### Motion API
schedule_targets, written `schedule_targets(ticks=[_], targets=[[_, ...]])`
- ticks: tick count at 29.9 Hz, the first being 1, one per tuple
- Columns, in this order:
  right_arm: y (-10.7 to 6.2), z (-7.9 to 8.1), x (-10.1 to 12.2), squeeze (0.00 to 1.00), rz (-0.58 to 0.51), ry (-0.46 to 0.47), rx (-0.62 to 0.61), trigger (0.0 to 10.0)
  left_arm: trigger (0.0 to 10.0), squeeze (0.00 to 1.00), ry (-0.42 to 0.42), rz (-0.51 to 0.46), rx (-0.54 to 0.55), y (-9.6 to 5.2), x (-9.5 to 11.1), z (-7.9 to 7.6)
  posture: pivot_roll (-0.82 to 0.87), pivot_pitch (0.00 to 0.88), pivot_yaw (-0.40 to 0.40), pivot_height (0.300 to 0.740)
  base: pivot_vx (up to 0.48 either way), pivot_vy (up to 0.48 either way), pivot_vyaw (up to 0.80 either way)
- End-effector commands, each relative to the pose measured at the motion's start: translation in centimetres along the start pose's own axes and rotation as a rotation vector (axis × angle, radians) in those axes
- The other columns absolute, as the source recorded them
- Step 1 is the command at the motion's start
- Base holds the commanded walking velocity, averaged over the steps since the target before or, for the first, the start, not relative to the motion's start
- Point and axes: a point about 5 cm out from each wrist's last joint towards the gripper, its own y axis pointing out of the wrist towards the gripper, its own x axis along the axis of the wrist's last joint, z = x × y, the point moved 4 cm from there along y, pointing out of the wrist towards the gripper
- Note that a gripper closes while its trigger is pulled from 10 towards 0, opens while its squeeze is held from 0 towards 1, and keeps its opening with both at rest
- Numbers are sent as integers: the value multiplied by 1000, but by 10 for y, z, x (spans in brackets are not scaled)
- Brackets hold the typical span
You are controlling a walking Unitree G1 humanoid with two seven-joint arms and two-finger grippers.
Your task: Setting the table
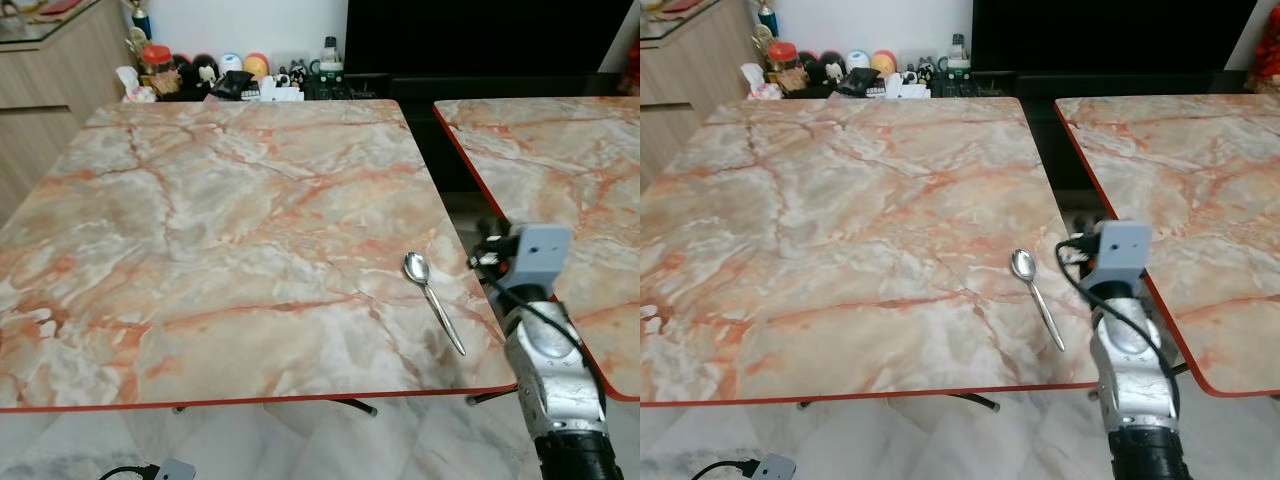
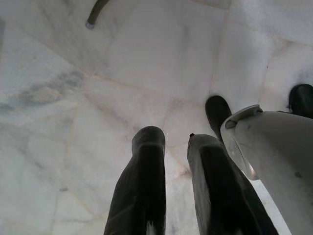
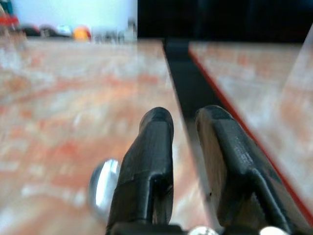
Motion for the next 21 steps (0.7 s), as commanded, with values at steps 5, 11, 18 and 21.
schedule_targets(ticks=[5,11,18,21], targets=[[-14,19,-37,1000,181,20,79,10000,10000,0,-7,38,-9,-2,-11,-2,0,144,22,740,0,0,0],[-12,31,-40,1000,214,10,173,10000,10000,0,-6,38,-11,-2,-11,-3,2,145,22,740,0,0,0],[3,22,-40,0,233,0,147,10000,10000,0,-9,39,-11,-2,-12,-2,6,146,22,740,0,0,0],[5,18,-43,0,254,4,134,10000,10000,0,-7,41,-11,-2,-13,-2,11,148,23,740,0,0,0]])
